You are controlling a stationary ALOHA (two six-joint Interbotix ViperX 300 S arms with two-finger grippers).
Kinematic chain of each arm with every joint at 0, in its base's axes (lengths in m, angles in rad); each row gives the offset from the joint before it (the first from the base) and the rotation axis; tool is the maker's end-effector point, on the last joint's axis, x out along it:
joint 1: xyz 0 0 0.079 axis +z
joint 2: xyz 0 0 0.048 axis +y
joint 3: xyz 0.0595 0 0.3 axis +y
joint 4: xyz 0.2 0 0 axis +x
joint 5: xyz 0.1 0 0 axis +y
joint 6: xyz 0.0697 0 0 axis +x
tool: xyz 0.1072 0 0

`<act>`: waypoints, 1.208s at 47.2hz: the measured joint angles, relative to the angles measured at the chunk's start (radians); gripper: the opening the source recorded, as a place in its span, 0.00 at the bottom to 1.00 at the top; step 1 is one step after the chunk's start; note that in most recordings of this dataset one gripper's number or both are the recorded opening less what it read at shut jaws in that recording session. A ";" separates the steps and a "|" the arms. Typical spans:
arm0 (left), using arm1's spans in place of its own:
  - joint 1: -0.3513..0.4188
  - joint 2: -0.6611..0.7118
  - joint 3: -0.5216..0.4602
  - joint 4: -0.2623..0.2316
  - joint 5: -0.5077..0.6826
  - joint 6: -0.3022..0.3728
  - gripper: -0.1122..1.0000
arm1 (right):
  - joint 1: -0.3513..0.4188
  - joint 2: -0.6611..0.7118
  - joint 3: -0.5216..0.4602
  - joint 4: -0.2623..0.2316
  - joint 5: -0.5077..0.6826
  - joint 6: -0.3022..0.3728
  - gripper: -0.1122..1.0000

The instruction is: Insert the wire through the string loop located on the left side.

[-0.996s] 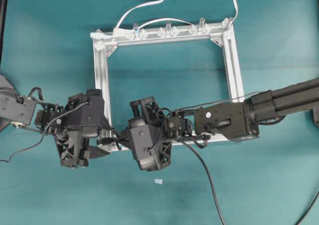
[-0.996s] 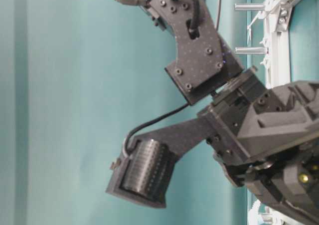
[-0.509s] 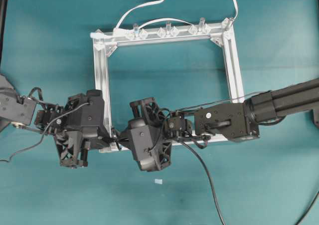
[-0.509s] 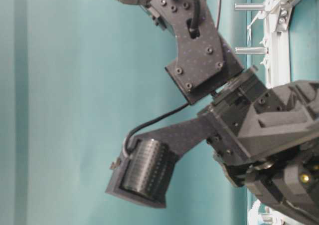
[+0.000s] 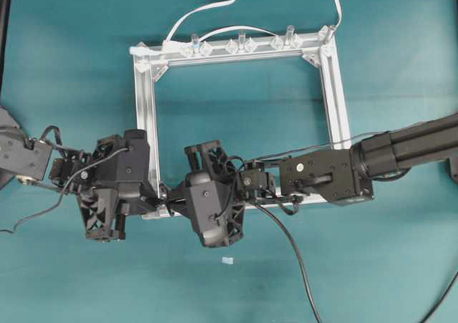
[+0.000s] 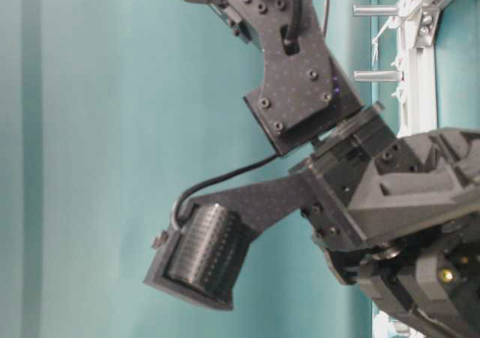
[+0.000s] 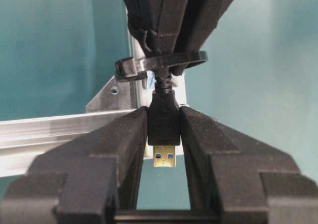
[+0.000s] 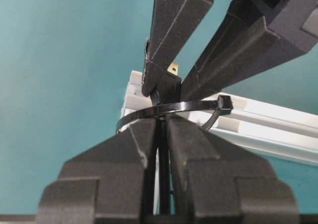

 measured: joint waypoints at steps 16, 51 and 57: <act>0.002 0.000 0.000 0.002 -0.003 0.002 0.31 | 0.000 0.000 0.005 -0.003 0.041 0.063 0.42; 0.002 -0.006 0.000 0.002 -0.002 0.000 0.31 | 0.000 -0.002 0.011 -0.005 0.077 0.061 0.92; 0.002 -0.012 0.000 0.000 0.003 -0.002 0.31 | 0.000 0.000 0.011 -0.005 0.078 0.061 0.92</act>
